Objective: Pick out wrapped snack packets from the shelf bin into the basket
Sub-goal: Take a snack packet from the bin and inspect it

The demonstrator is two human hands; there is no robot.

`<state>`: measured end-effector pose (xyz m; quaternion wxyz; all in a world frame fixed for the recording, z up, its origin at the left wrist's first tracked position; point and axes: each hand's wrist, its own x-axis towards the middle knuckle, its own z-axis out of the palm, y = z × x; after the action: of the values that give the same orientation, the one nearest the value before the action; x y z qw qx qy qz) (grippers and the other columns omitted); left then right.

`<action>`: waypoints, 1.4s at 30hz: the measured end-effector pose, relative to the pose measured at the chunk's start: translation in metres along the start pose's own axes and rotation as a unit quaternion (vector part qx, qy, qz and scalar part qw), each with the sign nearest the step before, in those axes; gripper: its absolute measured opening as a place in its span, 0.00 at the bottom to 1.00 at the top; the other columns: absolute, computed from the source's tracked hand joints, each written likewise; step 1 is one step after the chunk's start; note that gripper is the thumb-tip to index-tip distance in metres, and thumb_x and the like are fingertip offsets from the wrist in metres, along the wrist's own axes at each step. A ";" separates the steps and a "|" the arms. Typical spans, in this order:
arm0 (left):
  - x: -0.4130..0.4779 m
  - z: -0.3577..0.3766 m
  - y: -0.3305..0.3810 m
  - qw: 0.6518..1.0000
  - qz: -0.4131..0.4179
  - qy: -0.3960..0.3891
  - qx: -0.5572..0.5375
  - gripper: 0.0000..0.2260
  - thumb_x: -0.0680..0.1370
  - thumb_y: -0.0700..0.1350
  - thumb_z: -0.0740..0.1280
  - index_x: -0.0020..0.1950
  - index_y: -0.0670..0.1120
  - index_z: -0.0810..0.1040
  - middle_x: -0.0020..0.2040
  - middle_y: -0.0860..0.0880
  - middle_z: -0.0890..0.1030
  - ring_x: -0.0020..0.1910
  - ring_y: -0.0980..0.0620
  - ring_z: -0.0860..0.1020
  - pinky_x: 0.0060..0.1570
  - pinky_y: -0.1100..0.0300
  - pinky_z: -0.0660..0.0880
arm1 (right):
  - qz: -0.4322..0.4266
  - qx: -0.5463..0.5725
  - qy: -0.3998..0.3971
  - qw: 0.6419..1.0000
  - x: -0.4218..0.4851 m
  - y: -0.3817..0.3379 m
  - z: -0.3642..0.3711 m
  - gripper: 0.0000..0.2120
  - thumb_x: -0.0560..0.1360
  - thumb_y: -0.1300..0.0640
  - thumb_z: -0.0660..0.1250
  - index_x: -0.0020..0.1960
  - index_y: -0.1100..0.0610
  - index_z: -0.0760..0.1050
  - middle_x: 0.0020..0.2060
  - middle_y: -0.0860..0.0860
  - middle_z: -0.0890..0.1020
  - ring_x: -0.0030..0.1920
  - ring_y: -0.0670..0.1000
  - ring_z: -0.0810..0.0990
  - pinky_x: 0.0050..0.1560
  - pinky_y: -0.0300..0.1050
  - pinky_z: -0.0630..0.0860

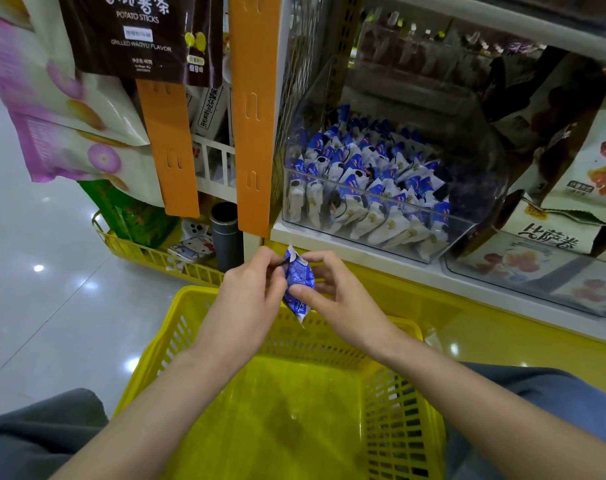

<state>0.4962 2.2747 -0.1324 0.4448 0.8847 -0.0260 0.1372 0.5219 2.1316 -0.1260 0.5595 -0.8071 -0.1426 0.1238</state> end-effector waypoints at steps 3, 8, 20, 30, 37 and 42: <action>-0.001 0.003 0.000 0.999 0.000 -0.033 -0.022 0.08 0.78 0.44 0.63 0.56 0.52 0.74 0.45 0.63 0.76 0.46 0.70 0.75 0.42 0.77 0.71 | 0.019 0.040 0.012 0.999 0.001 0.001 -0.002 0.13 0.76 0.59 0.65 0.58 0.51 0.68 0.55 0.52 0.79 0.55 0.52 0.79 0.57 0.51 0.77; -0.001 0.003 0.002 0.998 -0.012 -0.046 -0.047 0.13 0.78 0.40 0.63 0.61 0.50 0.75 0.48 0.62 0.77 0.46 0.69 0.76 0.41 0.79 0.70 | 0.027 0.083 -0.002 0.996 0.003 0.001 -0.003 0.12 0.77 0.60 0.63 0.58 0.51 0.67 0.53 0.53 0.79 0.50 0.48 0.80 0.48 0.42 0.79; 0.003 0.011 0.009 0.961 -0.147 -0.080 -0.219 0.08 0.79 0.45 0.61 0.53 0.45 0.78 0.47 0.41 0.82 0.50 0.41 0.79 0.53 0.40 0.74 | -0.095 -0.229 0.069 0.966 -0.002 0.008 -0.003 0.30 0.66 0.48 0.74 0.62 0.56 0.67 0.54 0.49 0.72 0.55 0.46 0.70 0.55 0.37 0.69; 0.010 0.003 0.004 0.940 -0.194 -0.110 -0.257 0.13 0.81 0.42 0.58 0.42 0.49 0.80 0.35 0.50 0.84 0.37 0.55 0.82 0.38 0.60 0.79 | -0.032 -0.047 0.066 0.996 0.003 -0.005 -0.016 0.04 0.76 0.56 0.66 0.45 0.56 0.78 0.38 0.52 0.84 0.40 0.51 0.82 0.43 0.51 0.79; 0.008 0.004 0.010 0.881 -0.248 -0.143 -0.377 0.08 0.77 0.48 0.64 0.52 0.48 0.79 0.44 0.48 0.85 0.45 0.51 0.83 0.40 0.59 0.80 | -0.100 -0.115 0.113 0.982 -0.001 -0.013 -0.017 0.04 0.76 0.54 0.65 0.45 0.54 0.76 0.36 0.49 0.82 0.37 0.47 0.81 0.38 0.50 0.79; 0.006 0.002 0.016 0.903 -0.212 -0.150 -0.342 0.12 0.75 0.46 0.68 0.57 0.48 0.77 0.48 0.51 0.84 0.45 0.57 0.83 0.40 0.68 0.77 | -0.047 0.027 0.098 0.994 0.002 -0.017 -0.023 0.06 0.77 0.59 0.63 0.41 0.56 0.73 0.35 0.49 0.81 0.37 0.44 0.81 0.34 0.41 0.79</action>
<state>0.5001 2.2635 -0.1191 0.7292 0.6732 0.0506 -0.1119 0.5303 2.1181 -0.1018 0.5978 -0.7920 -0.1218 0.0217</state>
